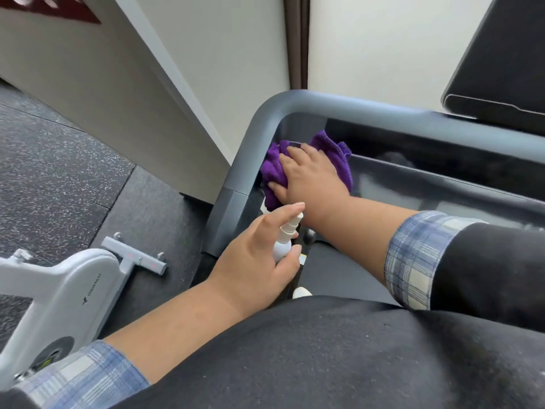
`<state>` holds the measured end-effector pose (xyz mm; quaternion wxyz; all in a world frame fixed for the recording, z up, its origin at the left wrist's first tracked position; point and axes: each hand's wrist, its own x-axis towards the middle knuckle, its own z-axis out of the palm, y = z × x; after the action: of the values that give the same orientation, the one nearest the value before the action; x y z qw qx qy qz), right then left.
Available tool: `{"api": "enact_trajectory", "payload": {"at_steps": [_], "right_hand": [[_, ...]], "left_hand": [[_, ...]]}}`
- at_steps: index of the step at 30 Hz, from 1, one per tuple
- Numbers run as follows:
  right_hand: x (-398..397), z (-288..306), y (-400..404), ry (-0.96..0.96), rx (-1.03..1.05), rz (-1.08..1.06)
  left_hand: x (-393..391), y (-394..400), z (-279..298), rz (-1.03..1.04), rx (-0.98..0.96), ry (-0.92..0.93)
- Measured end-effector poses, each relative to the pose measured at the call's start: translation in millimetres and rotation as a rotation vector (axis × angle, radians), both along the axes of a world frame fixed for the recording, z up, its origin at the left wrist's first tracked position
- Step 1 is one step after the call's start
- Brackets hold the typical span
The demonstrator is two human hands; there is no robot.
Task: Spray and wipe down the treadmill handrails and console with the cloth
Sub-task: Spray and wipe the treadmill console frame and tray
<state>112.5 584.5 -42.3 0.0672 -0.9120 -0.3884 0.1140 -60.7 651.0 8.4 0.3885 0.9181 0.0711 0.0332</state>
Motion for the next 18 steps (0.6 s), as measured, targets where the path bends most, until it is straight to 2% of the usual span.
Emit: {"api": "enact_trajectory", "payload": {"at_steps": [3, 7, 10, 13, 18], "right_hand": [[-4.5, 8.6, -7.5, -0.004, 0.015, 0.064], [-23.6, 27.7, -30.2, 0.123, -0.032, 0.144], [-35.5, 29.8, -59.6, 0.181, 0.073, 0.075], [-38.3, 38.6, -95.0, 0.321, 0.272, -0.032], [-46.6, 60.5, -137.2, 0.41, 0.416, -0.095]], "left_hand": [[5.0, 6.2, 5.5, 0.023, -0.008, -0.037], [21.1, 9.5, 9.2, 0.067, -0.019, -0.066], [39.9, 13.2, 14.6, 0.139, -0.031, -0.083], [61.7, 19.8, 19.3, 0.168, -0.022, -0.072], [93.9, 17.6, 16.2, 0.139, 0.068, 0.075]]}}
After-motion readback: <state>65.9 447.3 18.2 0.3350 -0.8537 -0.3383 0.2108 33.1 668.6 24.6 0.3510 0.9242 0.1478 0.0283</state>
